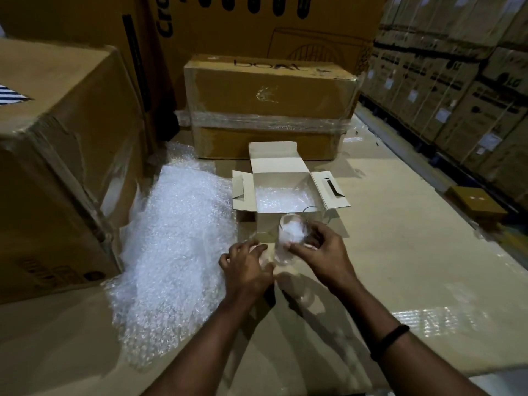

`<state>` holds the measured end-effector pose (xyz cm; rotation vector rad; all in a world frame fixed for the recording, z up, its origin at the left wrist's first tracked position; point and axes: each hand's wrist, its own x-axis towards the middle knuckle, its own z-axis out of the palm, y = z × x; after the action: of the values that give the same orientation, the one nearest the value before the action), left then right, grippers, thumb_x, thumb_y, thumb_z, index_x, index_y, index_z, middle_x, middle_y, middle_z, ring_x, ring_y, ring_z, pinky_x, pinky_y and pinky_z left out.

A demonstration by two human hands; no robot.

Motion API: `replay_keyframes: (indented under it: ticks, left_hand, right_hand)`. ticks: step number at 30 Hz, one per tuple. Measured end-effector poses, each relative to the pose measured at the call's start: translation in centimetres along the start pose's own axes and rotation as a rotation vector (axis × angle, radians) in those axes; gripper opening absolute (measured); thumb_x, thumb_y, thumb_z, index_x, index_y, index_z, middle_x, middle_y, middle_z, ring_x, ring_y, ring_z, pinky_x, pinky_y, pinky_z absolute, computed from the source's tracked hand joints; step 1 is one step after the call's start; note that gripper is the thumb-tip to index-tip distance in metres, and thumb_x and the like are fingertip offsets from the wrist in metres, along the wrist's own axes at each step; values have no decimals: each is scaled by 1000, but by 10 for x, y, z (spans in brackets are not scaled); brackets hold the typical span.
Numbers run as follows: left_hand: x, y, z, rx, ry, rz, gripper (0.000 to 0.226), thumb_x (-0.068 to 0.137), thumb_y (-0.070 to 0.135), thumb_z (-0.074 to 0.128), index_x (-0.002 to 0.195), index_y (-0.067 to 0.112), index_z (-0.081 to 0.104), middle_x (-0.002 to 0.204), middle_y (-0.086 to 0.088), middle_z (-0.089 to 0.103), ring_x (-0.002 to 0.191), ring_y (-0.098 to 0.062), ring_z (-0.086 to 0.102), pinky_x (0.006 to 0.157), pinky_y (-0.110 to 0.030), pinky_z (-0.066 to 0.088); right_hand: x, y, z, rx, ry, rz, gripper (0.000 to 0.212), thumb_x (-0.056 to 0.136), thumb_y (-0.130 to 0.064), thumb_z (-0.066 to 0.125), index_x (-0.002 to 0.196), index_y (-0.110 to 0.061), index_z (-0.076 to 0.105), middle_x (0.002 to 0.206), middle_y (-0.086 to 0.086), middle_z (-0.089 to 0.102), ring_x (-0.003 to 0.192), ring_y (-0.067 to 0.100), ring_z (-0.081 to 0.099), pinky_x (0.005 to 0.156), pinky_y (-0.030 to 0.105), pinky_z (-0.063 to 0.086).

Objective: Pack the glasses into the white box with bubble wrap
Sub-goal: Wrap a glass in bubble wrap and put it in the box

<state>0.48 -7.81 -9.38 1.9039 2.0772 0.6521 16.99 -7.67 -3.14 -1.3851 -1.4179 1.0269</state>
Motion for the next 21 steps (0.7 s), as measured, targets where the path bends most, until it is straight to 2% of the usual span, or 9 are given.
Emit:
replay_keyframes:
  ticks: [3,5,7,10,14,16,18,21]
  left_hand:
    - [3,4,2,-37,80,-43,44,80,25,56,123,35,62,140,12,47,132,-16,27,101,-36,15]
    - [8,7,7,-37,109,-53,48,77,30,45,122,34,62,139,10,48,131,-15,29,98,-36,16]
    - [17,9,14,20,115,-32,55,78,39,33,126,30,58,140,7,49,133,-16,34,98,-40,21]
    - [28,10,26,77,28,-40,57,87,45,36,140,25,42,150,6,39,140,-16,28,105,-46,21]
    - [27,9,31,127,-9,-17,61,93,48,34,149,21,30,156,4,30,143,-20,24,110,-49,21]
    - [28,11,30,155,-41,-13,63,96,49,35,151,21,24,158,5,24,145,-20,19,113,-48,17]
    - [31,12,30,172,-38,-31,63,97,49,36,151,21,22,159,6,21,146,-19,16,114,-47,14]
    - [34,13,33,198,-47,-57,61,97,50,35,151,23,23,159,8,21,146,-17,14,115,-46,11]
  right_hand:
    - [34,-34,-9,69,-7,23,68,66,-27,88,125,-15,56,114,2,63,103,16,65,82,34,58]
    - [69,-56,-14,58,-57,56,60,71,-26,85,121,-9,57,112,8,65,95,23,68,72,36,60]
    - [104,-72,-14,21,-134,97,51,73,-27,84,112,-2,61,104,13,69,85,25,71,69,37,61]
    - [156,-74,-7,-83,-232,199,46,76,-28,82,102,6,65,89,15,68,68,23,66,68,36,61]
    - [208,-47,11,-220,-339,356,49,76,-27,83,102,8,61,89,22,62,66,30,62,73,42,61]
    - [223,-32,19,-292,-394,402,45,76,-28,82,98,4,60,93,22,63,67,29,63,68,40,61]
    - [232,-20,28,-362,-450,432,45,78,-33,80,100,2,60,98,21,65,67,26,64,57,32,57]
    - [239,-10,34,-406,-480,422,44,81,-36,76,98,1,61,88,16,64,65,22,61,56,30,53]
